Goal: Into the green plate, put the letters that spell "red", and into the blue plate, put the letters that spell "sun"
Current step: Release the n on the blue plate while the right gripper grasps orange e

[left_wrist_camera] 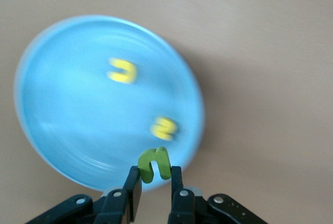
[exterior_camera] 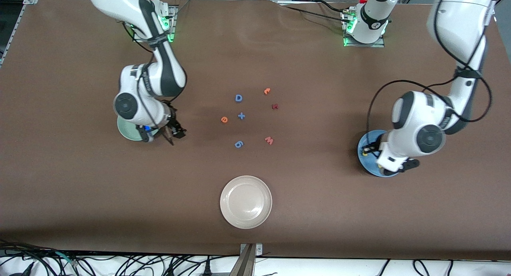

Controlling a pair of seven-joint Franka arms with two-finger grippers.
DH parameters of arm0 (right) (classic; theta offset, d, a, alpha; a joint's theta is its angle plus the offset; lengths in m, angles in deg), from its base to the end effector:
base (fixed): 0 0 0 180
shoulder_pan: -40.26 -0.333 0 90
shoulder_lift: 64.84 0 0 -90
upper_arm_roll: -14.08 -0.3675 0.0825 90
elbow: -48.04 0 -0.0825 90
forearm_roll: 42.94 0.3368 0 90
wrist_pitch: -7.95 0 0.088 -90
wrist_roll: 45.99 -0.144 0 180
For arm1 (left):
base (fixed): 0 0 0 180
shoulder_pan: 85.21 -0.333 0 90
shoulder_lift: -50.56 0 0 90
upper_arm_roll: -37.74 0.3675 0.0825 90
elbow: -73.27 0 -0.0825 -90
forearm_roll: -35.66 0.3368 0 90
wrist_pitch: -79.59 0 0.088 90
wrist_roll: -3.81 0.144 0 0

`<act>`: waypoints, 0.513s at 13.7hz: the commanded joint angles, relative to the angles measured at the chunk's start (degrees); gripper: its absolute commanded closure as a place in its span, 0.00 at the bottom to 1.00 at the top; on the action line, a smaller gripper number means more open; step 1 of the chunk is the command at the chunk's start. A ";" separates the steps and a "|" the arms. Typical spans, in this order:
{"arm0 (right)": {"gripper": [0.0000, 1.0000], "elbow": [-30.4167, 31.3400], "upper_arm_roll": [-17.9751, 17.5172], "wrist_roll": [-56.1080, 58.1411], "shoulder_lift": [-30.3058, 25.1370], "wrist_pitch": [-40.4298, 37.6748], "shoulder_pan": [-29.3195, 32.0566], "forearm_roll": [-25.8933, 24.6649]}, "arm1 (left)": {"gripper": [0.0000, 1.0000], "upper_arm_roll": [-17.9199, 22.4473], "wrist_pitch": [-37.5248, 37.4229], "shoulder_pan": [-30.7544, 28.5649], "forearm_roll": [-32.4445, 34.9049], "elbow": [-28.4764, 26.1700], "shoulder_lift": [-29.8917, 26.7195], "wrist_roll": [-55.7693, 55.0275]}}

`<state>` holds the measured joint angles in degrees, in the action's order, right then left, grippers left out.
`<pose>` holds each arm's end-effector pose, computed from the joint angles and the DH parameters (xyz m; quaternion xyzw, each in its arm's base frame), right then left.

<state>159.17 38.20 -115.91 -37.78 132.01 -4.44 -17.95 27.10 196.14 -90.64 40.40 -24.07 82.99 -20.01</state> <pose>0.5291 0.2472 0.2862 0.8417 -0.5273 -0.1152 0.0135 0.6306 -0.0362 0.2912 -0.9829 -0.1470 0.1102 0.0119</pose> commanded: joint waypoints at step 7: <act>0.02 -2.59 -6.46 -9.70 6.86 15.68 -6.09 1.99 | 0.00 -1.22 -1.93 -4.67 5.36 6.72 1.94 5.62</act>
<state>158.01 31.26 -124.99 -33.25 145.82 -8.42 -17.21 26.48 196.33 -93.36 44.04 -18.48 87.75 -16.02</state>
